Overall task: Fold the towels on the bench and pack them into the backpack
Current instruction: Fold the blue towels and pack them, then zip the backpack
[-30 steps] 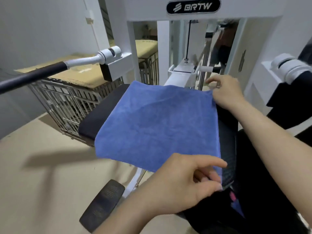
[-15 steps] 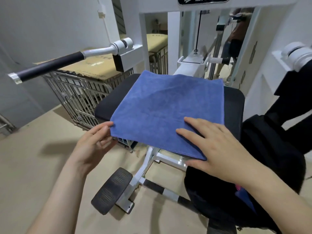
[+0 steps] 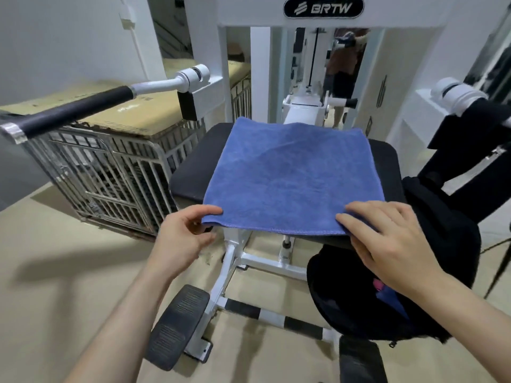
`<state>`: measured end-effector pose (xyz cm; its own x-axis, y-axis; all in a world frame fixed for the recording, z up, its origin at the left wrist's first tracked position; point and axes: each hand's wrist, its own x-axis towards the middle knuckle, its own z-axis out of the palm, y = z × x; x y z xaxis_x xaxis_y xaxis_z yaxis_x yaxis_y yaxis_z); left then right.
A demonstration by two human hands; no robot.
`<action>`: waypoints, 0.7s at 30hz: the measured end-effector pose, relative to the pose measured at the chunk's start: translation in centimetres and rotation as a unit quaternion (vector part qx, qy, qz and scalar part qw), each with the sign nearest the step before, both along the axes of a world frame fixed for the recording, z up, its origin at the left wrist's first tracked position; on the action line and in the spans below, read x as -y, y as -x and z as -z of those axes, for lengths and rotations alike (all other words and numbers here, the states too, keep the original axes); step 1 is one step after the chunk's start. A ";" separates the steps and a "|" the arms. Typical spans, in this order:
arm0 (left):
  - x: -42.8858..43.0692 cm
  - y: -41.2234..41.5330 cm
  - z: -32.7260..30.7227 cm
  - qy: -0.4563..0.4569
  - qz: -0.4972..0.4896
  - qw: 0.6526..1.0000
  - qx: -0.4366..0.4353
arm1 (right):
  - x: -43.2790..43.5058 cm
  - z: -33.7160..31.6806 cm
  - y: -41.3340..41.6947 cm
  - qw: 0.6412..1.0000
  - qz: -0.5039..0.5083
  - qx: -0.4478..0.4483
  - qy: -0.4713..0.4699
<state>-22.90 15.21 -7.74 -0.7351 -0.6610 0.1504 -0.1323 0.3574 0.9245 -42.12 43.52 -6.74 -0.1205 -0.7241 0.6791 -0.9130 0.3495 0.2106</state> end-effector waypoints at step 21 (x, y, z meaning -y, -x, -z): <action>2.1 -7.4 -2.6 0.211 0.136 0.965 -0.077 | -3.2 -7.2 -8.4 0.843 0.026 0.537 0.005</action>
<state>-15.49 13.14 -5.12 -0.8206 -0.3028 0.4847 0.1461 0.7087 0.6902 -33.70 46.72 0.45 -0.7006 -0.6943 0.1644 -0.5592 0.3913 -0.7309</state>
